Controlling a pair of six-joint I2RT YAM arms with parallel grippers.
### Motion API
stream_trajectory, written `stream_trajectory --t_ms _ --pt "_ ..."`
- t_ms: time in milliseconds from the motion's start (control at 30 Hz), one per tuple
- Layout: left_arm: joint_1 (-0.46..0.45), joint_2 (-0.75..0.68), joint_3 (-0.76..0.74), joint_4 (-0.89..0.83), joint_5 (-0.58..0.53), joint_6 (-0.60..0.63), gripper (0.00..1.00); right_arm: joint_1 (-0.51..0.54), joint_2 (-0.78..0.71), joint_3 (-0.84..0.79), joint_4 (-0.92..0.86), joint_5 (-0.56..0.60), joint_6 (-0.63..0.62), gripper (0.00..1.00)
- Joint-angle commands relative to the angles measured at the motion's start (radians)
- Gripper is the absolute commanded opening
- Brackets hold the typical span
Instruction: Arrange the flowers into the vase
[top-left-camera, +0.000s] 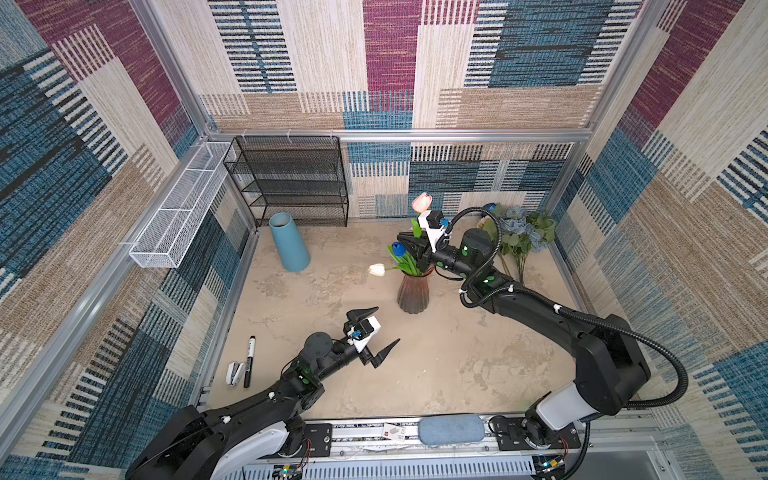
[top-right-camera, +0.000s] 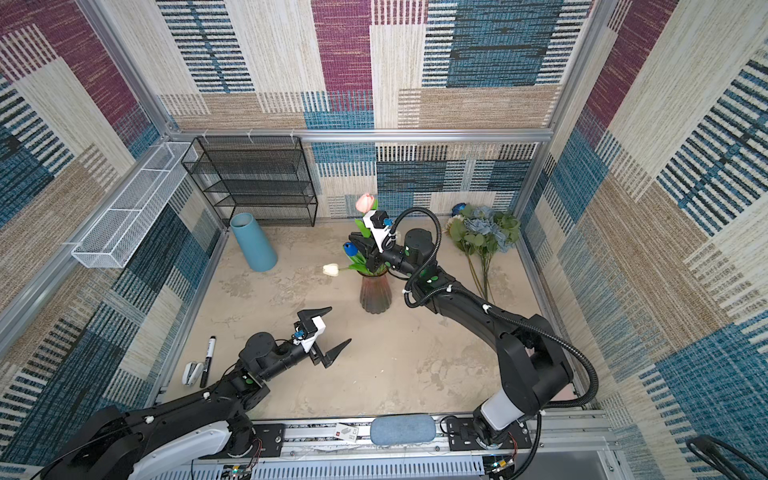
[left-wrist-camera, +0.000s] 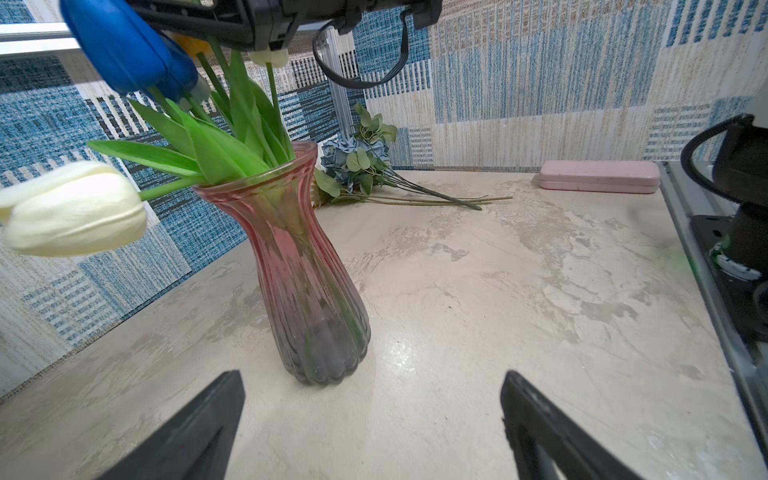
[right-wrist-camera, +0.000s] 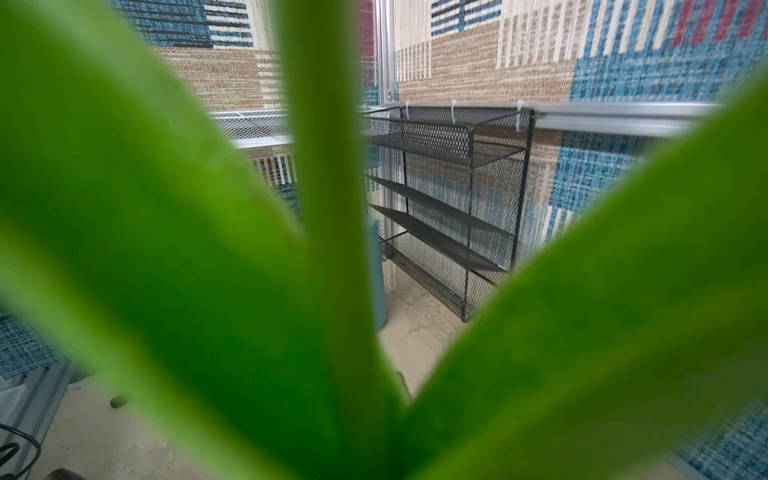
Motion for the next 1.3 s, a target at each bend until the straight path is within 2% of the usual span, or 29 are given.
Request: stream_trajectory --t_ms 0,167,367,567,733,800,933,1100,1167,1267 --pt "0.000 -0.002 0.002 0.019 0.002 -0.015 0.99 0.002 0.001 0.001 0.002 0.015 -0.017 0.47" --pt "0.000 -0.002 0.000 0.018 0.001 -0.015 0.99 0.005 -0.049 0.008 -0.022 0.036 -0.038 0.58" --pt "0.000 0.009 0.002 0.025 0.005 -0.016 0.99 0.005 -0.117 0.019 -0.071 0.123 -0.058 0.65" --pt "0.001 0.013 0.002 0.029 0.001 -0.014 0.99 0.005 -0.207 0.010 -0.090 0.241 -0.067 0.77" --pt "0.000 0.006 -0.009 0.050 -0.013 -0.016 0.99 0.000 -0.351 -0.122 0.000 0.376 -0.083 0.89" --pt "0.001 -0.006 -0.017 0.057 -0.020 -0.018 0.99 -0.006 -0.400 -0.207 0.039 0.416 -0.075 1.00" --pt "0.001 -0.031 -0.029 0.051 -0.047 -0.015 0.99 -0.016 -0.506 -0.419 0.127 0.405 -0.064 1.00" --pt "0.001 -0.056 -0.052 0.083 -0.084 -0.018 0.99 -0.044 -0.600 -0.719 0.330 0.319 -0.005 1.00" --pt "0.000 -0.052 -0.053 0.087 -0.091 -0.022 0.99 -0.044 -0.579 -0.790 0.406 0.280 -0.004 1.00" --pt "0.000 -0.020 -0.049 0.114 -0.100 -0.016 0.99 -0.044 -0.457 -0.787 0.425 0.219 -0.020 1.00"
